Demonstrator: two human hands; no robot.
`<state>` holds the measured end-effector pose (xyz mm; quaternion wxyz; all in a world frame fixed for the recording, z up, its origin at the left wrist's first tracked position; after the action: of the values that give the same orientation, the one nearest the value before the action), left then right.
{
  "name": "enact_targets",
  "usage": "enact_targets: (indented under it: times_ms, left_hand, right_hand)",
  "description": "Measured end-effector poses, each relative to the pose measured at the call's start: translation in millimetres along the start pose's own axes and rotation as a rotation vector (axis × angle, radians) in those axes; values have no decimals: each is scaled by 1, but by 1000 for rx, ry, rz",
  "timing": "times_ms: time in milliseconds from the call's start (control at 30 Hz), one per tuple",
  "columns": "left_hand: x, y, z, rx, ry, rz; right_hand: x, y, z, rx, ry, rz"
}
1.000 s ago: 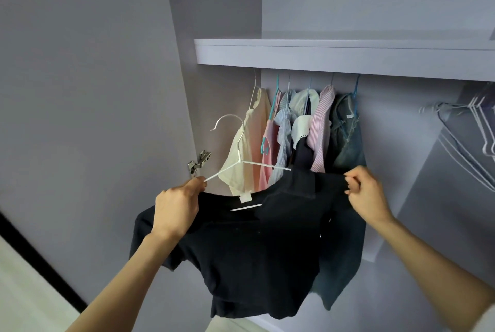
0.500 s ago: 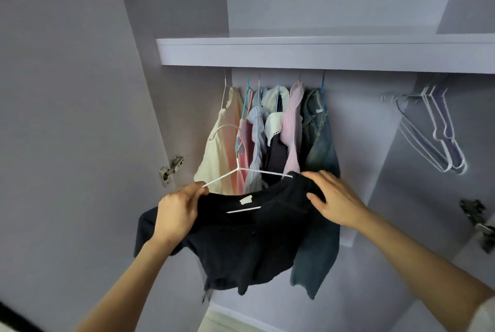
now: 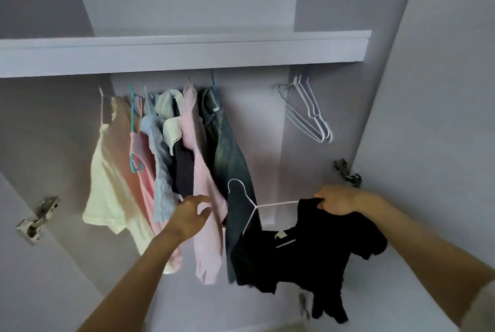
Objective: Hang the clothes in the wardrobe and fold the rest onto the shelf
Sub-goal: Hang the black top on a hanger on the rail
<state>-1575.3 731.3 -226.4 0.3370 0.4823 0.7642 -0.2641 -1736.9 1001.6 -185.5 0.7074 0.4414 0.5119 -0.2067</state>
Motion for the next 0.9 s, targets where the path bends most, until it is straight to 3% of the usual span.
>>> enact_targets:
  times_ms: [200,400,633,800,900]
  left_hand:
    - [30,-31,-34,122,-46,101]
    - [27,-55,-53,163,-68,150]
    - [2,-98,-72,189,-217,-15]
    - [-5,-137,-77,185,-363,-214]
    - [1,-160,-71,168,-447,-242]
  right_hand:
    - [-21,20,-44,360,-165,-179]
    - [-29,11,-36,464,-468,-438]
    - [-45,-34,11,271,-904,-630]
    - [-73,-86,52,150,-968,-751]
    - [-86,-113,76,64,-963,-874]
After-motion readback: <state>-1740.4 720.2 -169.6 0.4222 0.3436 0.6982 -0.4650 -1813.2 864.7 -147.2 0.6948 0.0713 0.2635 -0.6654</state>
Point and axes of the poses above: each hand's wrist, its own y-axis away from the middle knuckle, its own x-axis out of the palm, z = x × y, the point moved 6 cm from there along -y, towards the middle knuckle, and after that the axes turned 7 degrees about x, right-handed, at the moved point
